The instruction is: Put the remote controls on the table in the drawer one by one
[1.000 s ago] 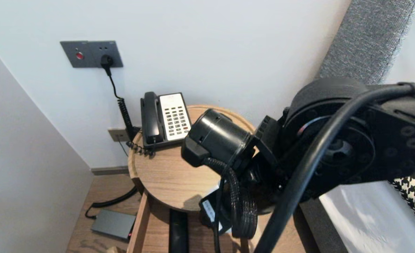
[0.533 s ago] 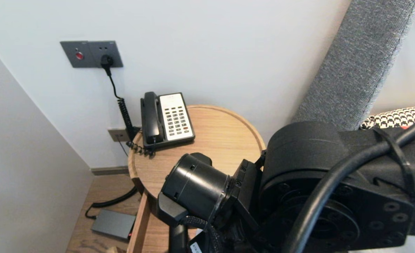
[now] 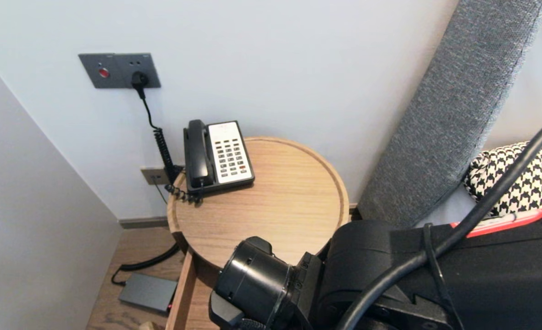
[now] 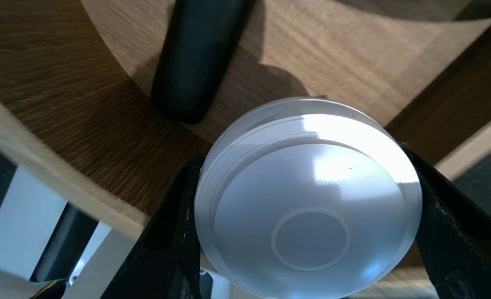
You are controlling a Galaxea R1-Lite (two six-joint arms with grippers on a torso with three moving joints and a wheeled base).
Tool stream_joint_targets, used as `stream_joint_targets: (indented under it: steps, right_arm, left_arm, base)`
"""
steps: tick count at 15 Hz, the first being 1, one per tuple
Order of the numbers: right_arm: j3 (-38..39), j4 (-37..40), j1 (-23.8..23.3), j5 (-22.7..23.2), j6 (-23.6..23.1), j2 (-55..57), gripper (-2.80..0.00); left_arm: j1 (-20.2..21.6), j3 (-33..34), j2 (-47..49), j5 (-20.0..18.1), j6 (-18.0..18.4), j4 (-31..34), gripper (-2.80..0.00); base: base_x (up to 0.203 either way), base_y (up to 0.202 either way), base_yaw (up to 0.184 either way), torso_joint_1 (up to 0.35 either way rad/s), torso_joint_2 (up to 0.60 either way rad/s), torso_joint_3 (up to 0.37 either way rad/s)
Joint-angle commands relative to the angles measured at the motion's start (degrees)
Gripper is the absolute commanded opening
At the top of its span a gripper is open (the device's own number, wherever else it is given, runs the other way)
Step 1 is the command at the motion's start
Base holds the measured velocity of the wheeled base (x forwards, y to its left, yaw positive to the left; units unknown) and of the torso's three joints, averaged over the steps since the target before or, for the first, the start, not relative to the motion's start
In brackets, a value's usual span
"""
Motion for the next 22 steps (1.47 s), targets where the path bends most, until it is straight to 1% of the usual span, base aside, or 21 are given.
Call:
stream_joint_targets:
  steps: [1, 10, 13, 15, 17, 22]
  right_arm:
    - [2.81, -2.03, -0.04, -0.15, 0.56, 0.93, -2.8]
    - [7.23, -7.42, -1.03, -1.18, 0.55, 3.92, -2.8]
    - [7.26, -8.66, -1.89, -1.72, 0.55, 4.52, -2.8]
    - [7.43, -10.63, -1.89, -3.08, 0.56, 4.6, -2.8]
    - [7.36, -11.01, -2.37, -3.8, 0.56, 4.95, -2.8]
    - [7.34, -11.37, -3.6, -3.85, 1.27, 4.96, -2.8]
  left_arm:
    - [0.0, 0.53, -0.09, 0.02, 0.0, -0.03, -2.8]
    - [0.0, 0.53, -0.09, 0.02, 0.0, -0.03, -2.8]
    - [0.0, 0.53, -0.09, 0.02, 0.0, -0.03, -2.8]
    - [0.0, 0.53, -0.09, 0.02, 0.0, -0.03, -2.8]
    - [0.0, 0.53, -0.09, 0.02, 0.0, -0.03, -2.8]
    - [0.0, 0.53, -0.09, 0.02, 0.0, -0.03, -2.8]
  base:
    - [0.0, 0.0, 0.0, 0.0, 0.0, 0.0]
    - [0.0, 0.0, 0.0, 0.0, 0.0, 0.0]
    - [0.0, 0.0, 0.0, 0.0, 0.0, 0.0]
    - [0.0, 0.0, 0.0, 0.0, 0.0, 0.0]
    - [0.0, 0.0, 0.0, 0.0, 0.0, 0.0]
    - [0.0, 0.0, 0.0, 0.0, 0.0, 0.0]
